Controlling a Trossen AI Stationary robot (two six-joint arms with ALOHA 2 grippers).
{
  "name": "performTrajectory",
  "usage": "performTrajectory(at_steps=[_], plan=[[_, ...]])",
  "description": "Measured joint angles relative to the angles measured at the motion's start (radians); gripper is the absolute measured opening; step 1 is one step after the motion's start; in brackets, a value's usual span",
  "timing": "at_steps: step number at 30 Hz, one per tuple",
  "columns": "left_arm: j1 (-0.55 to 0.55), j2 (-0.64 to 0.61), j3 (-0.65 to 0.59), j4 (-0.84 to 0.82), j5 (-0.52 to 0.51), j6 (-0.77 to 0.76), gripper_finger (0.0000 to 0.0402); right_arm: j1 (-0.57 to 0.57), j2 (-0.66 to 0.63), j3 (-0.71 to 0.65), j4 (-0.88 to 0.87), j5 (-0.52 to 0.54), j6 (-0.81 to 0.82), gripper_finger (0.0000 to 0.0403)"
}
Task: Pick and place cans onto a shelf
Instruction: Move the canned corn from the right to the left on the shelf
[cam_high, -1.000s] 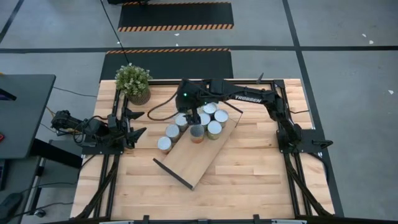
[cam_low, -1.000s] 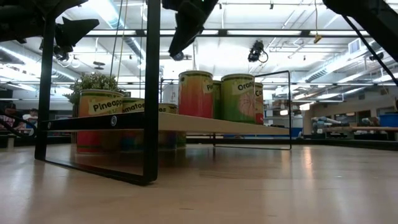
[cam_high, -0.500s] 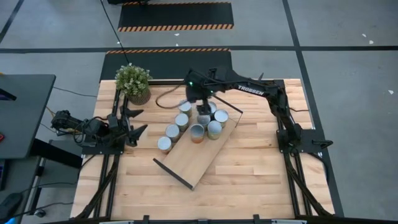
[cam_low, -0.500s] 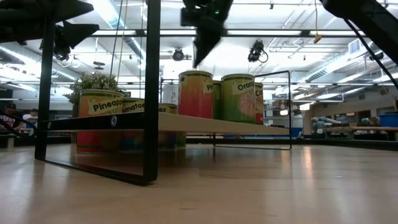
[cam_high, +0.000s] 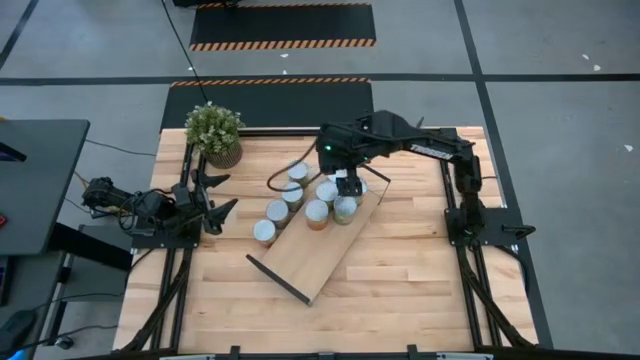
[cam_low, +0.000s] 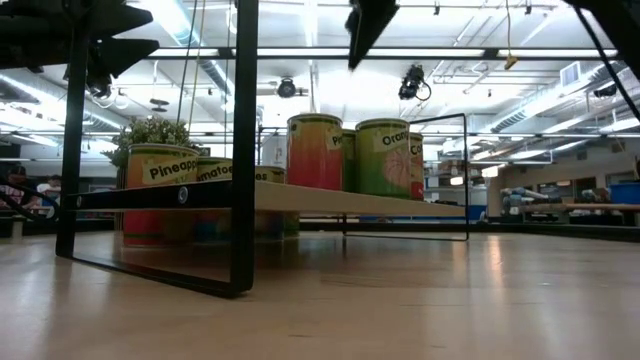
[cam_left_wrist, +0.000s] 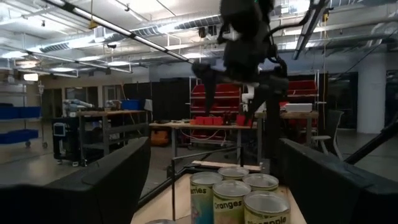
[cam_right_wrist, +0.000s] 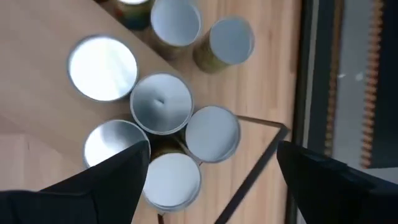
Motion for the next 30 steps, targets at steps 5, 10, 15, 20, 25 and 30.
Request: performTrajectory(at_steps=[5, 10, 15, 20, 25, 30], plan=[[0.000, 0.000, 0.000, 0.024, 0.000, 0.065, 0.0355, 0.051, -0.101, -0.170, 0.114, 0.061, 0.044, 0.0358], [0.000, 0.000, 0.000, 0.038, 0.000, 0.102, 0.0355, 0.075, -0.276, -0.498, 0.333, 0.125, 0.070, 0.0357], [0.000, 0.000, 0.000, 0.037, 0.000, 0.104, 0.0355, 0.075, -0.391, -0.754, 0.481, 0.129, 0.054, 0.0357], [0.000, 0.000, 0.000, 0.046, 0.000, 0.108, 0.0355, 0.040, -0.406, -0.842, 0.479, 0.034, 0.071, 0.0357], [0.000, 0.000, 0.000, 0.065, 0.000, 0.109, 0.0355, 0.033, -0.376, -0.863, 0.462, 0.018, 0.027, 0.0370], [0.000, 0.000, 0.000, 0.068, -0.008, 0.110, 0.0355, 0.026, -0.326, -0.858, 0.458, 0.018, -0.021, 0.0389]])
